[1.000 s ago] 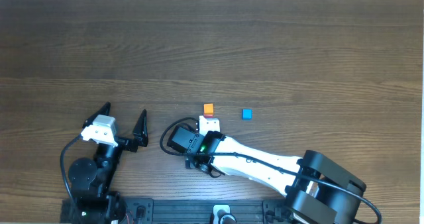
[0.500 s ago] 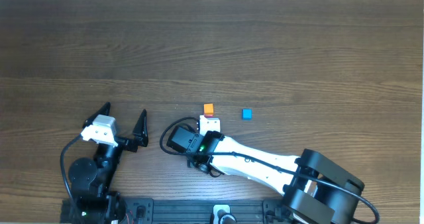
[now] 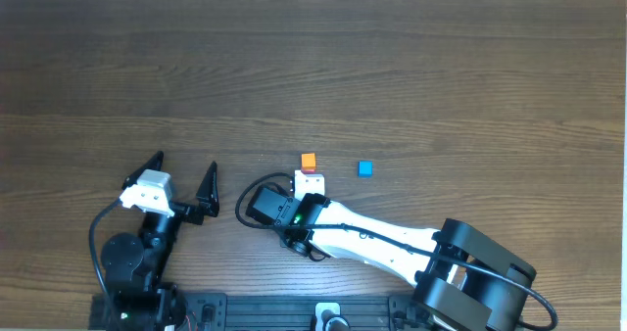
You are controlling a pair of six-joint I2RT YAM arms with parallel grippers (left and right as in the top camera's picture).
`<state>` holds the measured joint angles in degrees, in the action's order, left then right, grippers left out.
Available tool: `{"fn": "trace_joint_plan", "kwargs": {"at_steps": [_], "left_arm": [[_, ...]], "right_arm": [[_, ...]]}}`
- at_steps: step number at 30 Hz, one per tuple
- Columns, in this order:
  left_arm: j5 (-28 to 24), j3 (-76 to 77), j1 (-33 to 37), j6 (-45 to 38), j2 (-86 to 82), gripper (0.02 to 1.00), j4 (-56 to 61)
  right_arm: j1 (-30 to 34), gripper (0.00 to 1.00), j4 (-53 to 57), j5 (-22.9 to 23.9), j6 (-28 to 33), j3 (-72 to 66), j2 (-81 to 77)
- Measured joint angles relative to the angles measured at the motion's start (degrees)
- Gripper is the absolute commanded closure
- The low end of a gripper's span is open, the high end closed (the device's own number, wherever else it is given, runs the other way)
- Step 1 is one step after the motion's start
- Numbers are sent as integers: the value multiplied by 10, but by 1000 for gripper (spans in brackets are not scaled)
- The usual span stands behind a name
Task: Stack Cubes
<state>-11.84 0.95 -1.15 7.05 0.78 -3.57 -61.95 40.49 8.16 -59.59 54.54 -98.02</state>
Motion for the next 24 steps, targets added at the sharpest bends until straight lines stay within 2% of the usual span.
{"fn": "trace_joint_plan", "kwargs": {"at_steps": [8, 13, 24], "left_arm": [[0, 0, 0, 0, 0, 20, 0], [0, 0, 0, 0, 0, 20, 0], [0, 0, 0, 0, 0, 18, 0]], "right_arm": [[0, 529, 0, 0, 0, 0, 0], [0, 621, -2, 0, 1, 0, 0], [0, 728, -10, 0, -1, 0, 0]]}}
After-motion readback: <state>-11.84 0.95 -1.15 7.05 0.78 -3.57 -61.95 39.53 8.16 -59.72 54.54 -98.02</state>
